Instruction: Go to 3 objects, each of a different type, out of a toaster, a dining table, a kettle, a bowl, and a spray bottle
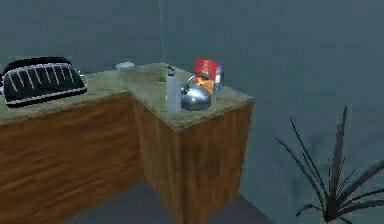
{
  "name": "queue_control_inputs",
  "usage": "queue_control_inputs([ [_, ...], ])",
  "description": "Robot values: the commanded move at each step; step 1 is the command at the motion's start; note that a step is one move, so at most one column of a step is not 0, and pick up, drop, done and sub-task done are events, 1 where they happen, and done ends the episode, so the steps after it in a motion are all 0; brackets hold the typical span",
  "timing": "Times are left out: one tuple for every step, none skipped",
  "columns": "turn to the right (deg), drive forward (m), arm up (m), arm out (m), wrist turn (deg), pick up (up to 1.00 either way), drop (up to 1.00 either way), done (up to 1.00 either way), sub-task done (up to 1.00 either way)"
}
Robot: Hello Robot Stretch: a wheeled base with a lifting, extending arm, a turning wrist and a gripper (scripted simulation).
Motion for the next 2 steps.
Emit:
queue_control_inputs([
  [0.0,0.0,0.0,0.0,0.0,0.0,0.0,0.0,1.0],
  [-42.0,0.0,0.0,0.0,0.0,0.0,0.0,0.0,0.0],
])
